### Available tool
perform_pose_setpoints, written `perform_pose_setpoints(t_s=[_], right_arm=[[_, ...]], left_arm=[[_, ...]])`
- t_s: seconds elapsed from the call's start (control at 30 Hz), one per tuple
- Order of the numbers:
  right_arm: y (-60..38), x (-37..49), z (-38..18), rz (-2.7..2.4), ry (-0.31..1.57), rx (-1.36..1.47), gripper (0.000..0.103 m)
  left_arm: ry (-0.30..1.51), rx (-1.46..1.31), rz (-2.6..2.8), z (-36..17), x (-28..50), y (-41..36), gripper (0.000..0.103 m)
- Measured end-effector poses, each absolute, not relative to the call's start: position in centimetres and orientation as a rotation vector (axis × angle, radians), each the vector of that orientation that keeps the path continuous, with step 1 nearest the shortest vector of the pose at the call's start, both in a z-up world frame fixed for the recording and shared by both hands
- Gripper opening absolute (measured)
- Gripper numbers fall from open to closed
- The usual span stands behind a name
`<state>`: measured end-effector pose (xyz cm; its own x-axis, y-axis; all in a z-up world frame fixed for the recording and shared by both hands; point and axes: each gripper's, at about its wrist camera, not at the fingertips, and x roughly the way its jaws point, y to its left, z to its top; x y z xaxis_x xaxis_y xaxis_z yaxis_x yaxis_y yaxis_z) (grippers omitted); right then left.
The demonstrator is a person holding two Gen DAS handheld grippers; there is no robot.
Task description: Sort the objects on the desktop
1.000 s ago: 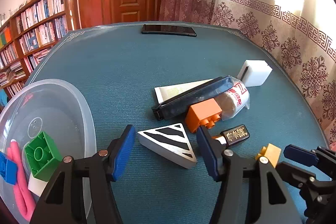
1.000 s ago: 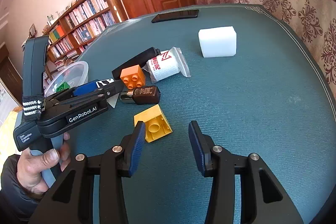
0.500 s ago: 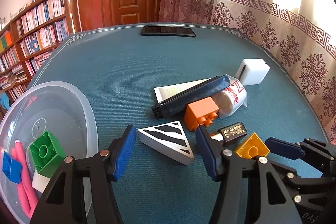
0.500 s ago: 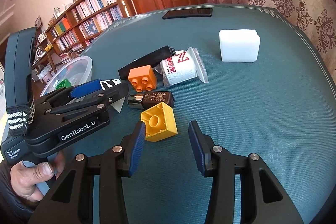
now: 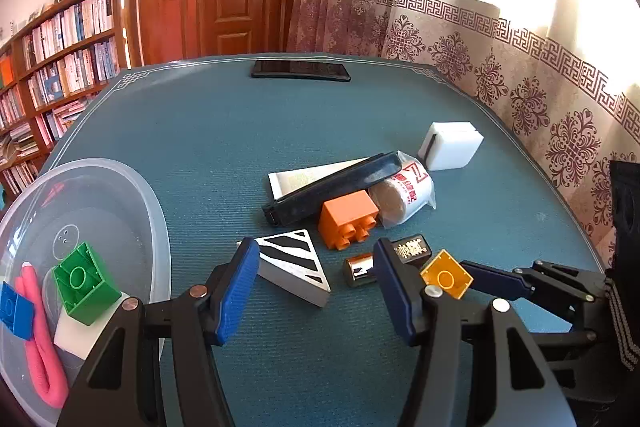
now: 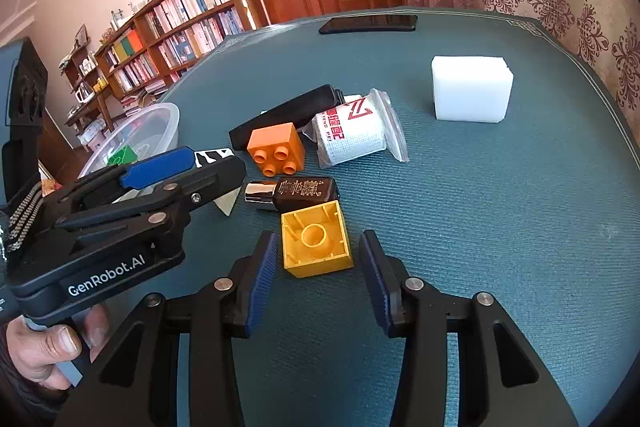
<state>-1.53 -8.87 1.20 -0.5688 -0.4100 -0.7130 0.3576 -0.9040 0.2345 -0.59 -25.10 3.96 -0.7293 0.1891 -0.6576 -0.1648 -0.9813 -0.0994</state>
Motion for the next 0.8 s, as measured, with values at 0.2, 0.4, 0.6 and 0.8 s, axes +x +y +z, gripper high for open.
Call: perform_pose_setpoints(t_s=[0.2,0.4,0.6,0.8], right_arm=[[-8.8,-1.5,1.1,-2.448,-0.072,1.136,0.046],[-8.7,-1.4,1.0,-2.449,-0.067,1.133,0.046],[-8.7,-1.4,0.9,-2.45,-0.073,1.131,0.046],[-8.6,-1.4,0.9,-2.45,-0.079,1.129,0.046]], left_arm=[[-0.067,-1.09,2.776,3.5,-1.5,-25.5,0.064],[-0.047,-1.128,2.806,2.6,-2.0,-26.0,0.064],[-0.034,-1.143,2.808,2.4,-2.8,-26.0,0.064],[0.041,-1.135,2.796,2.5,-2.7,-25.1,0.064]])
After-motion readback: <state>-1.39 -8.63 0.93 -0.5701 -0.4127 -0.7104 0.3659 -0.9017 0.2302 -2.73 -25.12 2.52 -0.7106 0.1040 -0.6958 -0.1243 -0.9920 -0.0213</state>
